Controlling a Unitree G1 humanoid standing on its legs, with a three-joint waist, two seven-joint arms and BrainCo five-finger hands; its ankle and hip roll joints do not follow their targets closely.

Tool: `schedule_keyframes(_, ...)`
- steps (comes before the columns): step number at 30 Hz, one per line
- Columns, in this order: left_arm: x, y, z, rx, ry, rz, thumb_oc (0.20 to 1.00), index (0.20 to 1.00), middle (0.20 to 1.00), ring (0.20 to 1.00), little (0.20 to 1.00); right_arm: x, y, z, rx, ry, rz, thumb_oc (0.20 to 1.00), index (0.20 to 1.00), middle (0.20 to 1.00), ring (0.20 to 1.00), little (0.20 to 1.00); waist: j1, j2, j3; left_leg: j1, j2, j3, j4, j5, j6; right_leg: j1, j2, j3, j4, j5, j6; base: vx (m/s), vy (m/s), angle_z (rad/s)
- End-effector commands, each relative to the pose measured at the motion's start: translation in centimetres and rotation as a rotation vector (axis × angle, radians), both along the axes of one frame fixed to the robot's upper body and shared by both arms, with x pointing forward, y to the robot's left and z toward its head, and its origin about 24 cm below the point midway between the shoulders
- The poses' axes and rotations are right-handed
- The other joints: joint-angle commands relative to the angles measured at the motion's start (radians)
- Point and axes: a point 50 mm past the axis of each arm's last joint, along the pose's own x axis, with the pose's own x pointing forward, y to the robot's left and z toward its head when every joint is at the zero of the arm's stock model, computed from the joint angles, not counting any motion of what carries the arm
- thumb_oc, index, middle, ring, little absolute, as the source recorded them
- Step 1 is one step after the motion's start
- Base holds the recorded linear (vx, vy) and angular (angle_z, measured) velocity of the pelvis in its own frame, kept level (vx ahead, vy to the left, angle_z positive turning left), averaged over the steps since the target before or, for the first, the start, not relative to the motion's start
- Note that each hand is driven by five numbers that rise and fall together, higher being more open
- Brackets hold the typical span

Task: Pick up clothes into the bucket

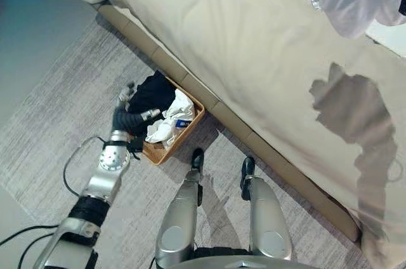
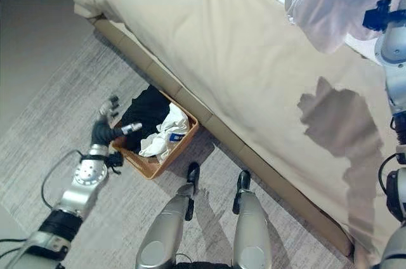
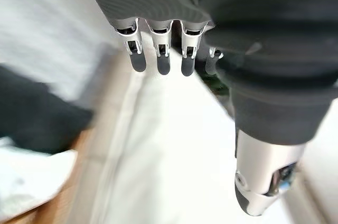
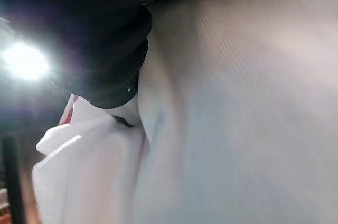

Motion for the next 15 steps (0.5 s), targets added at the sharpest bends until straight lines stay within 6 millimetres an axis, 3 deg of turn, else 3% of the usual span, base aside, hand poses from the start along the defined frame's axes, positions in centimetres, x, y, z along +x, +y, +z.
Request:
schedule_keyframes(1, -0.2, -0.9, 2.5, 0.041, -0.110, -0.114, 1.000, 1.000, 1.000, 1.000, 1.000, 0.2, 1.7, -1.2, -0.071, 0.080, 0.139, 0.200, 0.200, 0.200, 0.200, 0.200, -0.039, -0.054, -0.188, 0.054, -0.015, 0.011, 0.037, -0.108, 0.008, 0.095, 0.008, 0.009, -0.115, 0.065, 0.041, 0.14, 0.037, -0.11)
schedule_keyframes(6, 0.0, -2.5, 4.7, 0.053, -0.156, -0.246, 1.000, 1.000, 1.000, 1.000, 1.000, 0.8, 2.7, -4.0, -0.127, 0.268, 0.220, 0.200, 0.200, 0.200, 0.200, 0.200, -0.049, -0.060, -0.266, 0.137, -0.017, 0.016, 0.007, -0.123, 0.009, 0.180, 0.015, 0.005, -0.163, 0.064, 0.046, 0.12, 0.011, -0.06)
schedule_keyframes(7, -0.1, -3.8, 5.9, 0.056, -0.193, -0.321, 1.000, 1.000, 1.000, 1.000, 1.000, 1.2, 3.0, -5.5, -0.129, 0.347, 0.264, 0.200, 0.200, 0.200, 0.200, 0.200, -0.052, -0.062, -0.303, 0.166, -0.015, 0.022, -0.006, -0.131, 0.009, 0.214, 0.015, 0.004, -0.190, 0.066, 0.049, 0.12, -0.008, -0.08)
schedule_keyframes(11, -0.3, -5.5, 6.7, 0.053, -0.197, -0.428, 1.000, 1.000, 1.000, 1.000, 1.000, 1.4, 3.2, -7.7, -0.136, 0.467, 0.305, 0.200, 0.200, 0.200, 0.200, 0.200, -0.051, -0.066, -0.351, 0.223, -0.009, 0.034, -0.033, -0.139, 0.009, 0.275, 0.018, 0.003, -0.239, 0.073, 0.055, 0.12, -0.009, -0.07)
schedule_keyframes(12, -0.5, -6.7, 7.1, 0.054, -0.193, -0.511, 1.000, 1.000, 1.000, 1.000, 1.000, 1.4, 3.7, -8.9, -0.155, 0.538, 0.339, 0.200, 0.200, 0.200, 0.200, 0.200, -0.052, -0.067, -0.381, 0.251, -0.004, 0.043, -0.043, -0.146, 0.009, 0.307, 0.019, 0.003, -0.262, 0.076, 0.057, 0.11, -0.014, -0.15)
schedule_keyframes(15, -0.5, -7.5, 6.9, 0.042, -0.169, -0.560, 1.000, 1.000, 1.000, 1.000, 1.000, 1.3, 4.0, -9.7, -0.158, 0.582, 0.369, 0.200, 0.200, 0.200, 0.200, 0.200, -0.051, -0.069, -0.404, 0.275, -0.003, 0.051, -0.051, -0.152, 0.009, 0.336, 0.020, 0.004, -0.283, 0.078, 0.060, 0.07, -0.006, -0.13)
